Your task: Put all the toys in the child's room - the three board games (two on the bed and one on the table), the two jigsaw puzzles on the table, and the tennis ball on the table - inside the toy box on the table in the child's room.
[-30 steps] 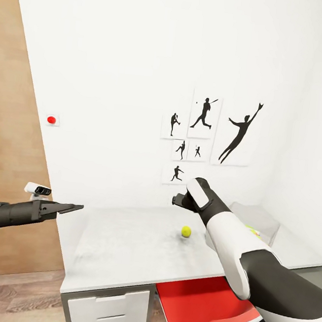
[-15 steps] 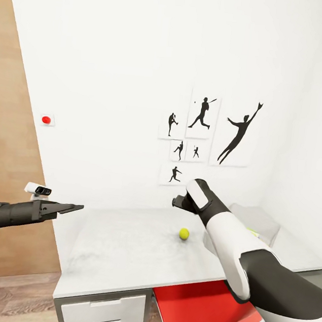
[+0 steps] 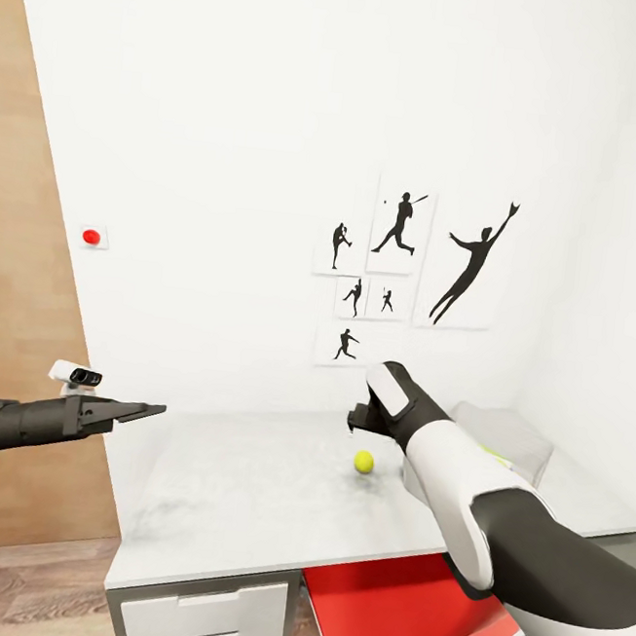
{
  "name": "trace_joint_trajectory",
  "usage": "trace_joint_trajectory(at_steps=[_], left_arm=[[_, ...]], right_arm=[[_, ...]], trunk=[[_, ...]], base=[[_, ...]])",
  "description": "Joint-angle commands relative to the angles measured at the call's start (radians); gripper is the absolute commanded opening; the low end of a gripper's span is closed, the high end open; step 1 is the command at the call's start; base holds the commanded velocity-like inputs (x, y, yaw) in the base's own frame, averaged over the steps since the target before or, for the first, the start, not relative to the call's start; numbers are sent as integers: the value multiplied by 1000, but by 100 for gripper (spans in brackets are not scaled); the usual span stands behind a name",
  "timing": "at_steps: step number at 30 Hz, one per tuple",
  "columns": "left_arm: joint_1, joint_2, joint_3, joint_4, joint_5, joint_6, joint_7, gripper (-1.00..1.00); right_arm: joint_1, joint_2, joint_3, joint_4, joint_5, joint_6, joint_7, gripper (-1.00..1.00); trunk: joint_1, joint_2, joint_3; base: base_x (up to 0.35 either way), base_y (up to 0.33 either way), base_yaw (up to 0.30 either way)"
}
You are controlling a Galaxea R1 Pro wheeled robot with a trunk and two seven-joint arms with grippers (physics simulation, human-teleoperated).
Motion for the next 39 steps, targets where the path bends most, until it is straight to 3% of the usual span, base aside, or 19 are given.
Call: trace_joint_trajectory(at_steps=[1,9,31,39], left_arm=[[0,1,0,0,0,11,-4,100],[0,1,1,1,1,10,-4,100],[0,3,1,1,1,10,-4,100],[0,3,3,3,1,10,-4,100]], right_arm=[[0,0,4,-10,-9,3,-10,100],[2,0,8,-115,-9,8,-20,100],[2,-3,10,-120,-8,9,-19,100],[2,-2,9,-123,-8,8,-19,100]], trunk=[[0,-1,-1],[0,-1,-4],[0,-1,-39],[0,-1,-48]], base=[[0,0,0],[107,41,0],[13,3,-87],[242,23,-101]])
